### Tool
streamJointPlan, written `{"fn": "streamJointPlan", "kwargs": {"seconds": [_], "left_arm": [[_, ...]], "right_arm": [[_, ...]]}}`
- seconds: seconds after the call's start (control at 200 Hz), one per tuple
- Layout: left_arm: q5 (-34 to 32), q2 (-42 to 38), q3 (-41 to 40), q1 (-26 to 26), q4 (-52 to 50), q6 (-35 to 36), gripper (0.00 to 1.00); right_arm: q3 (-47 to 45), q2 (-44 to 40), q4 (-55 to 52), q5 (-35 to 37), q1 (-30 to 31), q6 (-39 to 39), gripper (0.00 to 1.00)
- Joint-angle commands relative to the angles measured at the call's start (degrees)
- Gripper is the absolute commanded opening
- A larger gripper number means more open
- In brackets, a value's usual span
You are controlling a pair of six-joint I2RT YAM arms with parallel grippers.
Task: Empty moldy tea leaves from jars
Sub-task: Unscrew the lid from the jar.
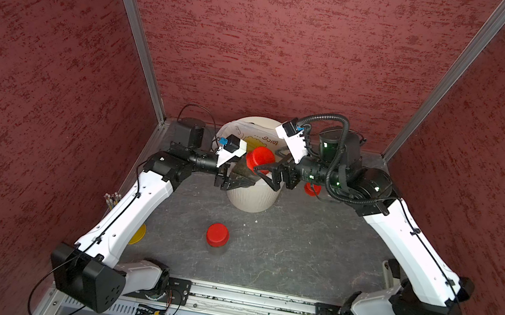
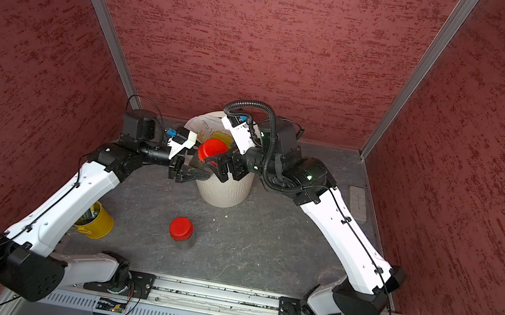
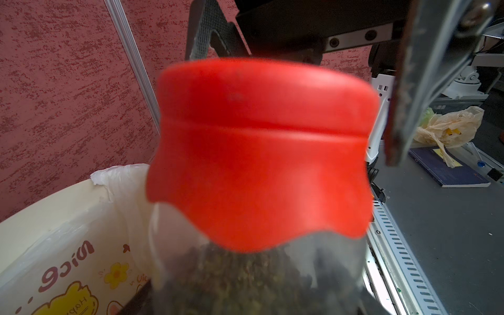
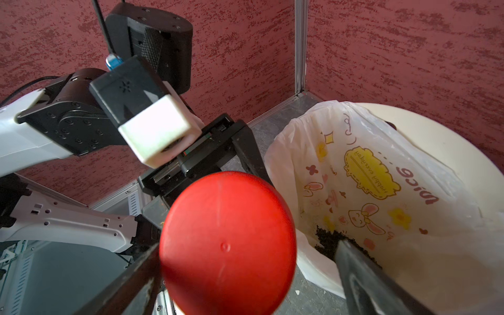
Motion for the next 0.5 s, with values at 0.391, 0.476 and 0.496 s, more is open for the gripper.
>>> {"fn": "streamJointPlan", "kwargs": {"seconds": [0.391,0.476,0.496], "left_arm": [[0.64,-0.01,1.36,0.18,0.25,-0.55,0.68],[0.69,0.06,1.39,0.19,0.22,-0.49,0.68],[0.65,0.00,1.39,0.17,0.25,-0.47,0.68]], "right_arm": [[0.65,0.07,3.67,0.61,0.89,1.60,0.92],[0.83,0.46,3.67,0.32,1.04,1.50,0.89],[0.90,0.56,3.59,0.19,1.04,1.40,0.89]]}}
